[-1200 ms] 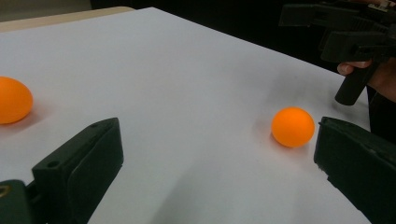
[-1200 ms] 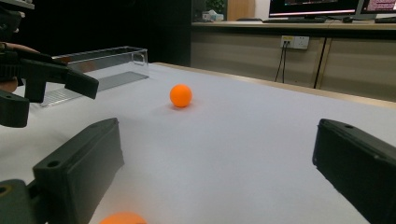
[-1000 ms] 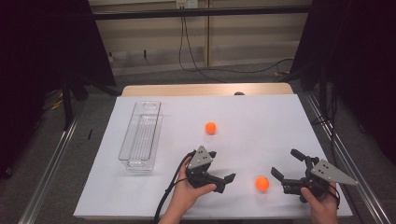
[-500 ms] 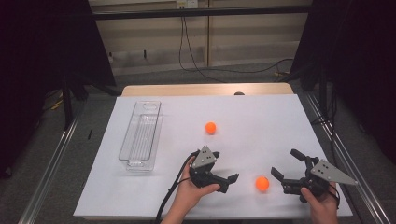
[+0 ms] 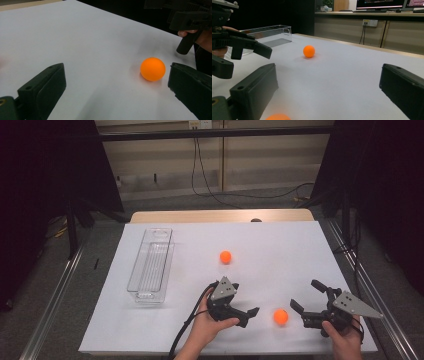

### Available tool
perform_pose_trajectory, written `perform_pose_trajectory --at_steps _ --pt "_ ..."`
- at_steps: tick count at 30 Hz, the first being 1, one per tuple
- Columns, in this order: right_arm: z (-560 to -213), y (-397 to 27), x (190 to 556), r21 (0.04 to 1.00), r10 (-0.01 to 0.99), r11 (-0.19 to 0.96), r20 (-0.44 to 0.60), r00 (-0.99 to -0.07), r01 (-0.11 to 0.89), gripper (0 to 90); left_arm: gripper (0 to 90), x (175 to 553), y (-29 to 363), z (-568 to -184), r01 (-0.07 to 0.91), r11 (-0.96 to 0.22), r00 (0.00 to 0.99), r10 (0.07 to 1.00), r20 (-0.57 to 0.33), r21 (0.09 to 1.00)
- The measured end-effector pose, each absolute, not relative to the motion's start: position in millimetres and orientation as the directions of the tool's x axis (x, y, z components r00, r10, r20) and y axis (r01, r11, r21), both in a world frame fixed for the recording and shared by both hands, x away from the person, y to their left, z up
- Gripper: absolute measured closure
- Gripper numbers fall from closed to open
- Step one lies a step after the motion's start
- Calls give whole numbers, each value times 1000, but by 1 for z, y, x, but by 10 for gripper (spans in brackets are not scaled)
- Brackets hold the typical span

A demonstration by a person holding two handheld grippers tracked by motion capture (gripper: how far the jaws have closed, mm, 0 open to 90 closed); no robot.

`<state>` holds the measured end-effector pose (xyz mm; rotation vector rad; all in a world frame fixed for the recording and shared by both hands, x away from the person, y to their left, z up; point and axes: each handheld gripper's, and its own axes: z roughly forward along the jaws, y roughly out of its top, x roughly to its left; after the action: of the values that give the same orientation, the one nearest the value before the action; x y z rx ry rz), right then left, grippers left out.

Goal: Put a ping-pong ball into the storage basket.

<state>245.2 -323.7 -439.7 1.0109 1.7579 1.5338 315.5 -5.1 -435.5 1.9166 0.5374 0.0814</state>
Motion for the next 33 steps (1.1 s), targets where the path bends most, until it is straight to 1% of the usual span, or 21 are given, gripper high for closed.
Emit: perform_pose_trajectory --at_steps 33 --pt "-439 -323 245 986 841 43 51 -539 162 13 19 312 -26 -441 325 -358 911 368 -188 875"
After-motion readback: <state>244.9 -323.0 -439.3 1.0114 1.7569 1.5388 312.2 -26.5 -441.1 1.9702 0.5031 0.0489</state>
